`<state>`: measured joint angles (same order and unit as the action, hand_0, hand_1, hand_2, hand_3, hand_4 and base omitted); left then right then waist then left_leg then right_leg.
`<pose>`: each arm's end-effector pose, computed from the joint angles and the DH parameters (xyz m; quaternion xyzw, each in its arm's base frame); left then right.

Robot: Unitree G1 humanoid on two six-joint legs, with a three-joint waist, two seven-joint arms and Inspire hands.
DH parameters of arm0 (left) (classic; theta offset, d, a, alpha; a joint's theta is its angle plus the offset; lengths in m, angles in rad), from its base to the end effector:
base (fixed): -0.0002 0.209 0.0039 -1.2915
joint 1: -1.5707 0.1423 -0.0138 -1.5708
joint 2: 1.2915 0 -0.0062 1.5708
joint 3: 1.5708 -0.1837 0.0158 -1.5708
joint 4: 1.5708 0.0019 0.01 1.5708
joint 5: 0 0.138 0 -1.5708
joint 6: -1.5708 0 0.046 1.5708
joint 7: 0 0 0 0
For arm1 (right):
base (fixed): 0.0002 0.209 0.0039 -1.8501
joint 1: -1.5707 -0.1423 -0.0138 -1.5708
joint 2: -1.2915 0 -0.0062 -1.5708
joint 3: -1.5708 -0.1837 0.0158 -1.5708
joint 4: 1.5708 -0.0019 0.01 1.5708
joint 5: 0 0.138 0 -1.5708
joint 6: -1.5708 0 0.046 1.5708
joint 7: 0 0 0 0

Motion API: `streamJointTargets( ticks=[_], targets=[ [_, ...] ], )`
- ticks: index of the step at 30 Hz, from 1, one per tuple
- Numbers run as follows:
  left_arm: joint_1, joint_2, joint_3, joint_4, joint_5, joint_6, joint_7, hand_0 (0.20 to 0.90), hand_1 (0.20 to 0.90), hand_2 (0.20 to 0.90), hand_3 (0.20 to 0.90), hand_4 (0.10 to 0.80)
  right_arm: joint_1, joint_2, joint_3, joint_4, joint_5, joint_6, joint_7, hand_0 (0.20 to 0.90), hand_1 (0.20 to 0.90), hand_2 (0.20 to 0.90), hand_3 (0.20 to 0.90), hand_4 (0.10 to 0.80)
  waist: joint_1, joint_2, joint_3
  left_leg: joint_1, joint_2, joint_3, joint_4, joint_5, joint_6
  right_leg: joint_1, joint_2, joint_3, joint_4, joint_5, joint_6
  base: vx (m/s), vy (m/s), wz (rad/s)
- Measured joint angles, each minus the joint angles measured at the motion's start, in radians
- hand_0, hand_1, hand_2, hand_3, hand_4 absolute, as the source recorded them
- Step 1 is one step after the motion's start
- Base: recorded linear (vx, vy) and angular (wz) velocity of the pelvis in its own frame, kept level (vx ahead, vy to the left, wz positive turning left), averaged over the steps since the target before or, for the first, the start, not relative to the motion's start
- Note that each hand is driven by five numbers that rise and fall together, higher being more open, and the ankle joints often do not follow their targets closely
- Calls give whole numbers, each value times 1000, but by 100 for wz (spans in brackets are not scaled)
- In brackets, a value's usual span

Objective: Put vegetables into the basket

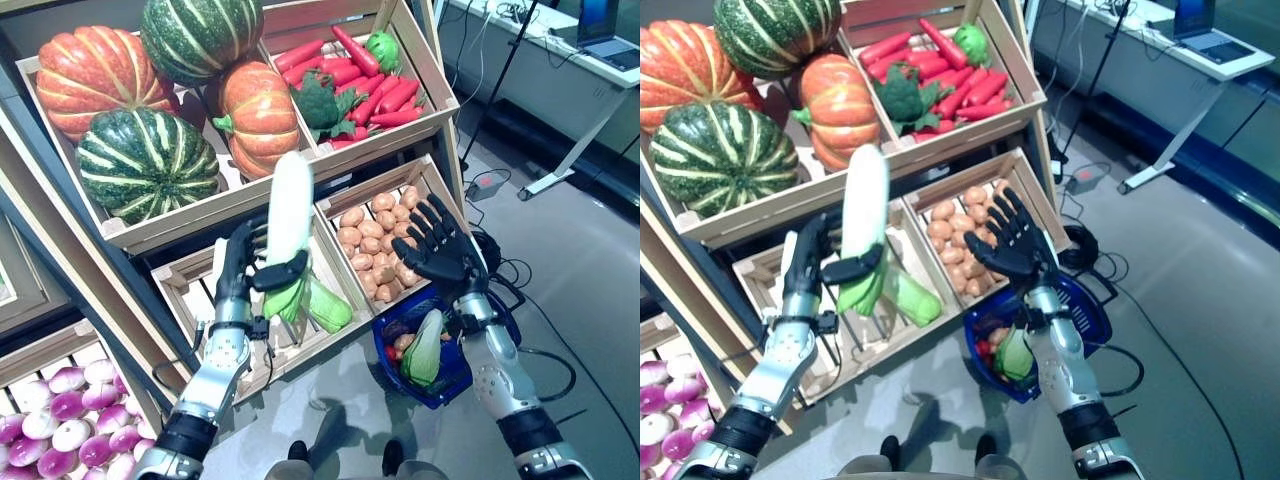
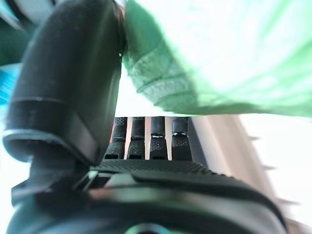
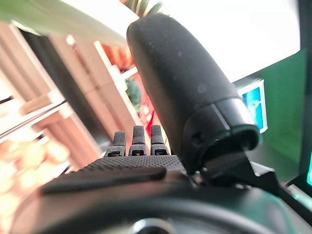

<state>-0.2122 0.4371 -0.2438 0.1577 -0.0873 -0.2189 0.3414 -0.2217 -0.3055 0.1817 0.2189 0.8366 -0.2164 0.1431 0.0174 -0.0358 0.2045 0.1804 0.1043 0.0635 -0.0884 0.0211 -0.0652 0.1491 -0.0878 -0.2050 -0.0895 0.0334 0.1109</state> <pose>0.2393 0.1831 0.0698 0.1604 -0.1337 0.0398 0.9771 0.2443 -0.1767 0.0591 0.2442 -0.0770 0.1151 0.9598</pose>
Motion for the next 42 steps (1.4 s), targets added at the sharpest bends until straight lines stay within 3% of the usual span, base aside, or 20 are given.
streamJointTargets(
  ticks=[4,15,22,42],
  targets=[
    [-55,11,-41,-9,56,-41,-25,300,300,300,300,400,4,0,0,1,47,74,25,900,900,900,900,800,-7,-5,-43,2,0,8,0,0,0,-2,0,4,0,0,0,25,-37,-5],
    [-53,48,-118,-13,212,-73,-78,300,300,300,300,400,21,0,39,1,155,170,38,900,900,900,900,800,-19,4,-62,4,2,12,0,1,-1,-2,2,8,0,2,-3,5,-6,-1],
    [-53,100,-124,-25,358,-165,-44,300,300,300,300,400,25,2,50,1,243,170,74,900,900,900,900,800,-23,6,-69,6,1,14,0,1,-1,-2,2,10,0,3,-3,0,0,0],
    [-53,143,-141,-18,438,-208,-21,300,300,300,300,400,21,-49,-17,-113,316,165,185,900,900,900,900,800,-26,16,-89,5,2,25,0,1,-1,-9,3,27,0,6,-3,0,3,-1]
  ],
)
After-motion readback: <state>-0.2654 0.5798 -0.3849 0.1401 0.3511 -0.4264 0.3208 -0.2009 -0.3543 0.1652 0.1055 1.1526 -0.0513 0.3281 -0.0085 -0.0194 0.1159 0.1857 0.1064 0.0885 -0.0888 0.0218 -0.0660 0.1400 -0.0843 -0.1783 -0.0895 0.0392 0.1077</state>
